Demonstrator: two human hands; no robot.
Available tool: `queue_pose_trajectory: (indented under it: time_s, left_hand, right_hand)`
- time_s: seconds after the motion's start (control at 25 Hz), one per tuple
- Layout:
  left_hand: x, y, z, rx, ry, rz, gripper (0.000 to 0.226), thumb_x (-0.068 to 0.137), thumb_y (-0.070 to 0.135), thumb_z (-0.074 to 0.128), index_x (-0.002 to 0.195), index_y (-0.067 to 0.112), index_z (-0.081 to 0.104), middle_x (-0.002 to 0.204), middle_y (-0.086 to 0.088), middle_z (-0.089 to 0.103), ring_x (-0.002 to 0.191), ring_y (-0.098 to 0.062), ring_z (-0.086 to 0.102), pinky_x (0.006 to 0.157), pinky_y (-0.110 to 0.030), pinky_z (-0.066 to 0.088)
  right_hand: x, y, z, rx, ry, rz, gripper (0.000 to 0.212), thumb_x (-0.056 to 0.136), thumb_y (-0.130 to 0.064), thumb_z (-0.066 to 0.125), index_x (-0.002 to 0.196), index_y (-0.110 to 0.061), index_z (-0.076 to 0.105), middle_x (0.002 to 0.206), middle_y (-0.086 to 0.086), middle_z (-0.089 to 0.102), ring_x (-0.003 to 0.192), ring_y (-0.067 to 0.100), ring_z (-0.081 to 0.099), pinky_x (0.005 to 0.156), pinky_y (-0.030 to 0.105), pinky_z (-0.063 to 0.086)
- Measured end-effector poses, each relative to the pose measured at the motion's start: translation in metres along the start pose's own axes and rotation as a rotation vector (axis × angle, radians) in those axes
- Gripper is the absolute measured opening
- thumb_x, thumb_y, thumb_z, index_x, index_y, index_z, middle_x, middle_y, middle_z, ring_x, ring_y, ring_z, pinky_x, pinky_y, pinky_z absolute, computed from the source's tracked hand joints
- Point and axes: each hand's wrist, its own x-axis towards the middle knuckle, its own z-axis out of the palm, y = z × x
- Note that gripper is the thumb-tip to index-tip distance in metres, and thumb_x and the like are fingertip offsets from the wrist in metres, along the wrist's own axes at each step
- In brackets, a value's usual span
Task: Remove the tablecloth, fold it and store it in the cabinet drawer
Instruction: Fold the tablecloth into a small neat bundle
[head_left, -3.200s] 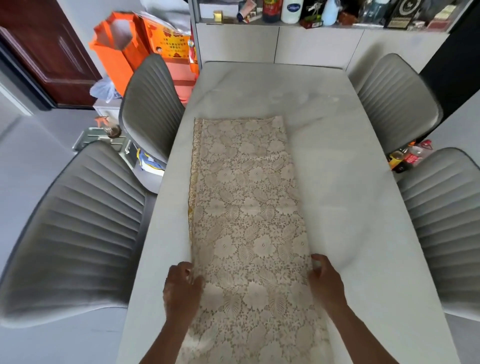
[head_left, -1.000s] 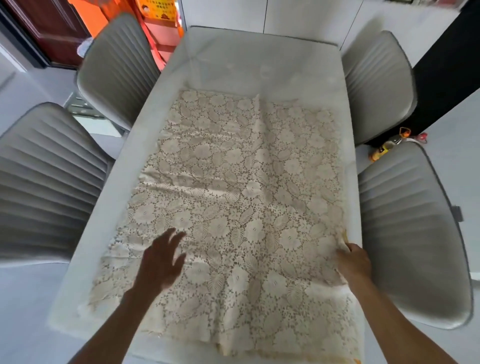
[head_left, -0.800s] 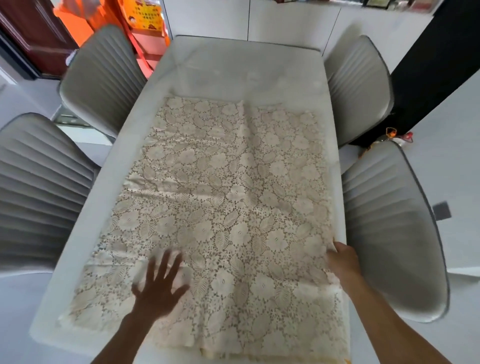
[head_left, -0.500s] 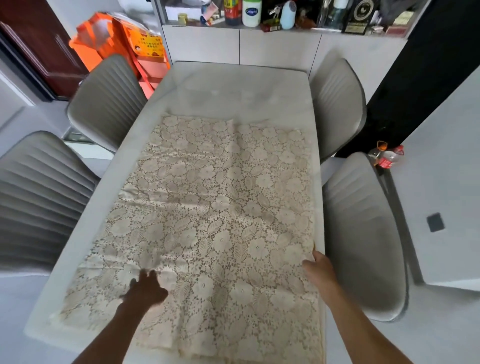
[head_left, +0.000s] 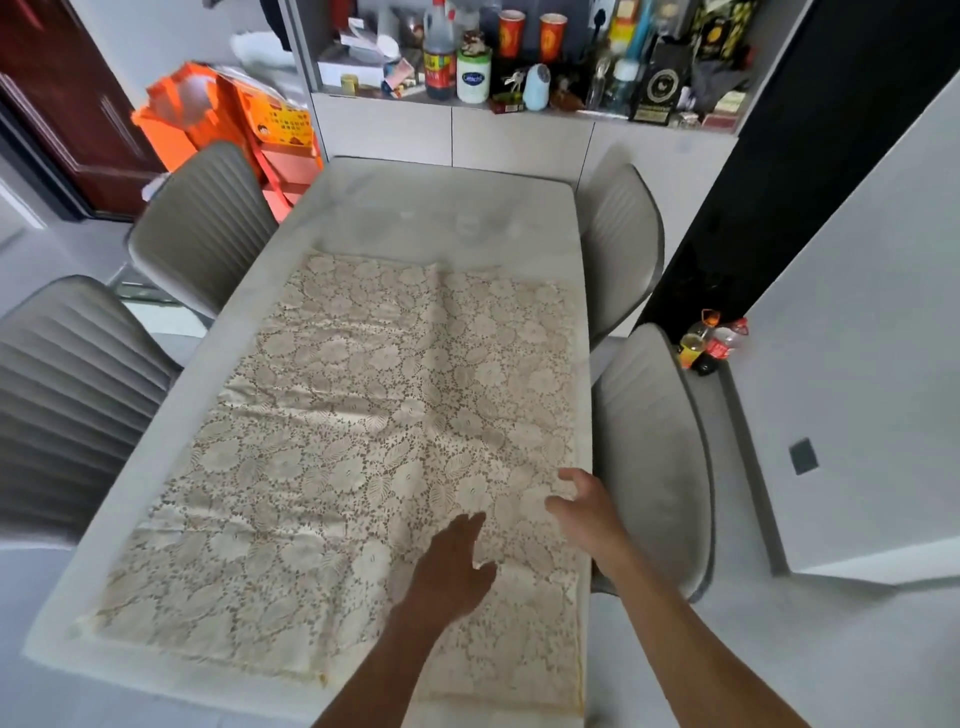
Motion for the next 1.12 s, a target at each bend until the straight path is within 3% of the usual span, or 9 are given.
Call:
queue_pose_trajectory:
  time_s: [0.08,0.24,0.32,0.48,0.6,0.8,0.92,1.12]
  left_hand:
    - [0.0,0.02,-0.002,-0.054,0.066,-0.022,0.07,0.097,0.038,0.05,0.156,0.028,0.012,0.164,0.0,0.013,0.15,-0.019,0.014,0.121,-0.038,0.017]
    - [0.032,0.084,-0.007,-0.111,0.292,-0.034,0.07,0.097,0.03,0.054,0.155,0.023,0.016,0.162,0.0,0.022,0.149,-0.016,0.019,0.121,-0.035,0.018]
    - [0.051,0.137,0.002,-0.126,0.411,-0.088,0.071,0.095,0.028,0.055,0.155,0.022,0.017,0.161,0.001,0.025,0.148,-0.017,0.023,0.12,-0.036,0.022]
    - [0.071,0.228,0.017,-0.037,0.526,-0.185,0.073,0.091,0.031,0.056,0.154,0.027,0.019,0.157,0.001,0.032,0.143,-0.022,0.029,0.116,-0.042,0.03]
    - [0.08,0.259,0.013,-0.096,0.555,-0.253,0.071,0.089,0.029,0.058,0.152,0.023,0.026,0.154,-0.001,0.038,0.139,-0.025,0.035,0.113,-0.043,0.034]
    - [0.113,0.281,-0.002,-0.168,0.631,-0.247,0.068,0.086,0.021,0.063,0.149,0.014,0.035,0.149,-0.008,0.045,0.134,-0.028,0.046,0.107,-0.047,0.043]
    - [0.14,0.284,-0.012,-0.205,0.697,-0.26,0.067,0.083,0.016,0.065,0.146,0.01,0.041,0.145,-0.011,0.05,0.13,-0.029,0.051,0.108,-0.04,0.043]
    - [0.212,0.262,-0.046,-0.27,0.718,-0.41,0.06,0.086,0.021,0.062,0.143,0.019,0.045,0.139,-0.008,0.057,0.121,-0.026,0.058,0.099,-0.034,0.046]
  right_hand:
    - [-0.001,-0.016,-0.023,-0.007,-0.051,-0.095,0.05,0.085,-0.028,0.059,0.134,-0.029,0.05,0.141,-0.008,0.046,0.068,-0.006,0.058,0.058,0.018,0.047]
    - [0.013,-0.043,-0.089,0.069,-0.148,-0.322,0.043,0.088,-0.033,0.06,0.13,-0.037,0.051,0.135,-0.016,0.049,0.11,-0.001,0.054,0.074,0.015,0.044]
    - [0.021,-0.037,-0.144,0.047,-0.188,-0.449,0.037,0.091,-0.034,0.06,0.127,-0.038,0.053,0.133,-0.016,0.05,0.119,0.005,0.051,0.083,0.019,0.043]
    - [0.042,-0.016,-0.252,0.038,-0.197,-0.475,0.027,0.092,-0.027,0.062,0.118,-0.034,0.06,0.125,-0.005,0.06,0.114,0.012,0.06,0.089,0.029,0.05]
    - [0.059,-0.014,-0.295,0.065,-0.194,-0.499,0.025,0.09,-0.021,0.063,0.112,-0.033,0.063,0.12,-0.006,0.064,0.108,0.009,0.063,0.079,0.022,0.047]
    - [0.098,-0.03,-0.315,0.004,-0.267,-0.503,0.021,0.09,-0.023,0.063,0.101,-0.041,0.06,0.112,-0.003,0.066,0.092,-0.007,0.06,0.06,0.005,0.04]
    - [0.126,-0.048,-0.318,-0.062,-0.356,-0.531,0.024,0.09,-0.022,0.062,0.098,-0.045,0.058,0.111,-0.009,0.065,0.097,-0.006,0.059,0.068,0.009,0.039]
    - [0.217,-0.118,-0.324,-0.167,-0.45,-0.603,0.024,0.091,-0.028,0.061,0.113,-0.039,0.062,0.118,-0.017,0.062,0.104,-0.006,0.058,0.072,0.014,0.042]
